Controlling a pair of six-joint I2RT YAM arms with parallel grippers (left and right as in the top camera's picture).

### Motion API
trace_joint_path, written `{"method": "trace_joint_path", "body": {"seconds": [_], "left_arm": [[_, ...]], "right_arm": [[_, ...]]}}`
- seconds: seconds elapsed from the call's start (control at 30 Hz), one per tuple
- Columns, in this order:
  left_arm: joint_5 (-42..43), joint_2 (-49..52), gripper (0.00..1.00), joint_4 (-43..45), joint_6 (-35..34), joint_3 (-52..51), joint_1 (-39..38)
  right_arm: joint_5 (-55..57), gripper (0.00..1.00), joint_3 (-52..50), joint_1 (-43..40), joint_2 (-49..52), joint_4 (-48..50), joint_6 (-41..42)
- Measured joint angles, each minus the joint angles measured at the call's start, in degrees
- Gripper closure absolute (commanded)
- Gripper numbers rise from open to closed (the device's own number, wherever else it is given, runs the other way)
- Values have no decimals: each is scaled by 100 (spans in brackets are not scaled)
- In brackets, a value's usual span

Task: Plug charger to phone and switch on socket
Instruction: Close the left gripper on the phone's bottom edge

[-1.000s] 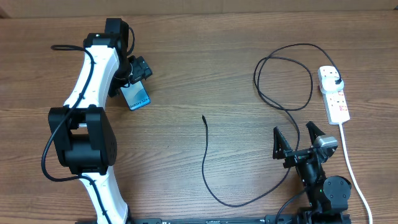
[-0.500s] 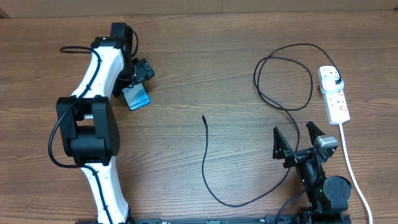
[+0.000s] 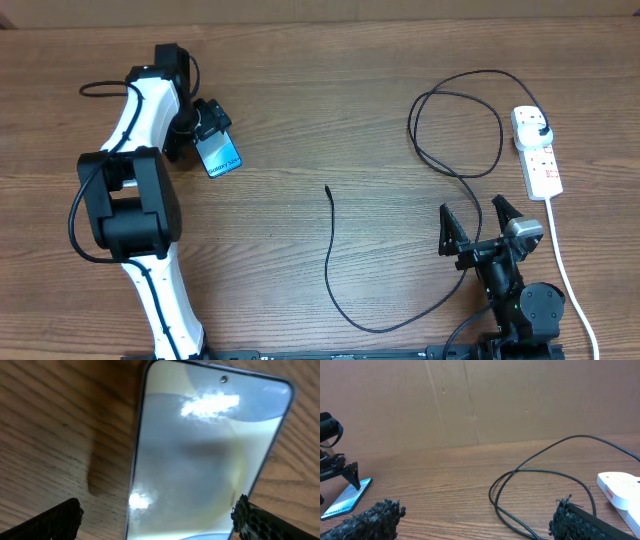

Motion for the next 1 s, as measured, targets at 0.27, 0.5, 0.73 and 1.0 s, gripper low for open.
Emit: {"method": "trace_joint_path", "body": {"seconds": [0.27, 0.5, 0.73, 1.0], "left_arm": [[42, 0, 0, 98, 0, 0, -103], [42, 0, 0, 151, -2, 0, -160], [37, 0, 0, 181, -4, 0, -160], [35, 0, 0, 260, -98, 0, -160]], "right_arm": [[0, 0, 0, 0, 0, 2, 0], [2, 0, 0, 0, 0, -2, -2], [-2, 0, 0, 0, 0, -2, 0], [-2, 0, 0, 0, 0, 0, -2]]}}
